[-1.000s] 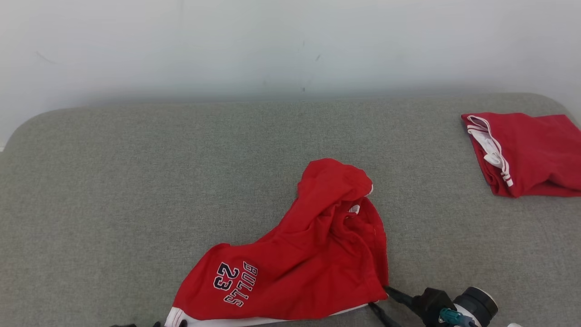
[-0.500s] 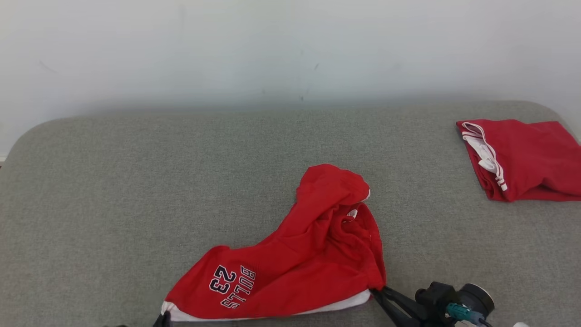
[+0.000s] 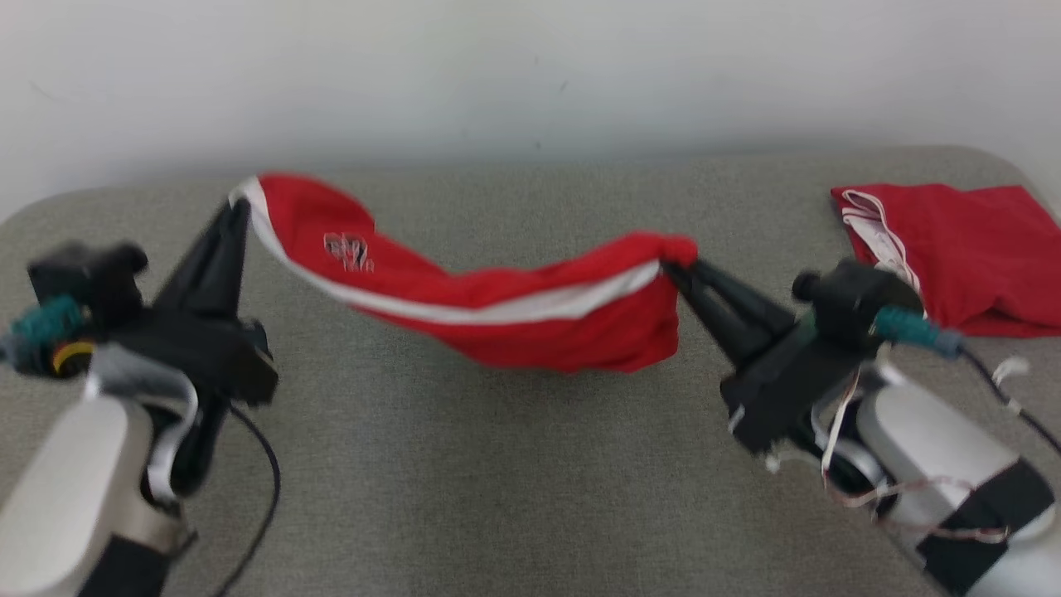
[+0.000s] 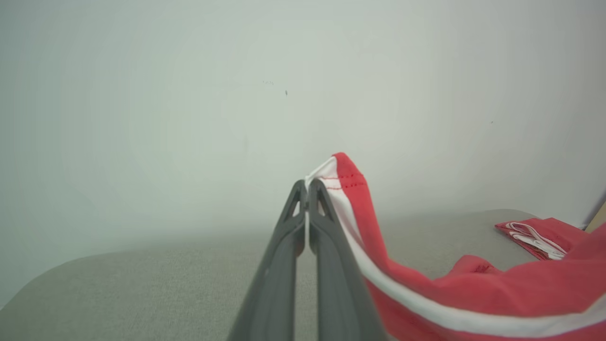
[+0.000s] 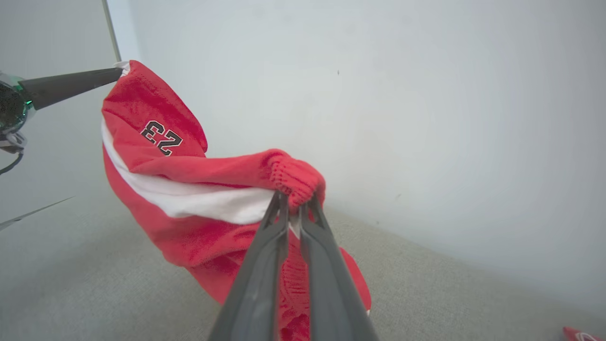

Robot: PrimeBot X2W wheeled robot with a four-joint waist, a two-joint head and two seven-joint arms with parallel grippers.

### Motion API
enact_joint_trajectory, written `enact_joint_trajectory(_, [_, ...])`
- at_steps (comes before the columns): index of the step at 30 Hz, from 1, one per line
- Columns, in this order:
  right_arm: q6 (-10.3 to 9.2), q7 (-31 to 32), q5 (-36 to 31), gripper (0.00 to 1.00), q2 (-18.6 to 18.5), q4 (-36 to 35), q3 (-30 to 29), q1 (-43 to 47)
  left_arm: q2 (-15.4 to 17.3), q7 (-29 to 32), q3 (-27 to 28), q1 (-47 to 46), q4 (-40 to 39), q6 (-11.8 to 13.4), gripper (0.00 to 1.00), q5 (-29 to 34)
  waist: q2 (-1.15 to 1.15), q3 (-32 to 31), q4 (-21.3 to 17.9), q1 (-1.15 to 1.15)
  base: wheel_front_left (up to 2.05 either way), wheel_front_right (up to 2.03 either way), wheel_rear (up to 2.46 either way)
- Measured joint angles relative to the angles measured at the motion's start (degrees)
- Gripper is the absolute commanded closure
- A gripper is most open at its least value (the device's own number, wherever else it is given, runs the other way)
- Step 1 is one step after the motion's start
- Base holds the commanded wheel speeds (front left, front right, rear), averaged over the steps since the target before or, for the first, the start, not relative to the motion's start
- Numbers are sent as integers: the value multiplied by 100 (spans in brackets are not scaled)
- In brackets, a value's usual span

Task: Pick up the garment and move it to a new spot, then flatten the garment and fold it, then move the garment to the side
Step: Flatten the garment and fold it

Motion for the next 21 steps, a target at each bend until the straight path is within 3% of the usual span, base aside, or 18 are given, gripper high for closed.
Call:
enact_joint_trajectory(5, [1,196,338,100,190,305,-249,-1641,194,682,-21,-1835,311,-152,100,56,0,437,-91,1,0,0,0])
enact_joint_trajectory(6, [0,305,534,100,338,578,-377,-2360,260,902,-55,-2617,494,-211,100,114,1,669,-132,1,0,0,0])
enact_joint_trajectory(10, [0,508,751,100,498,1140,-492,-3787,205,1148,38,-4203,1050,-253,100,96,1,1190,-209,1,0,0,0])
enact_joint_trajectory(15, [0,587,920,100,620,1711,-515,-5327,53,1027,20,-5832,1800,-278,100,261,1,1871,-288,2,0,0,0])
enact_joint_trajectory(21, [0,553,1048,100,739,2349,-330,-6627,-44,767,-2,-7126,2652,-301,100,386,2,2578,-356,2,0,0,0])
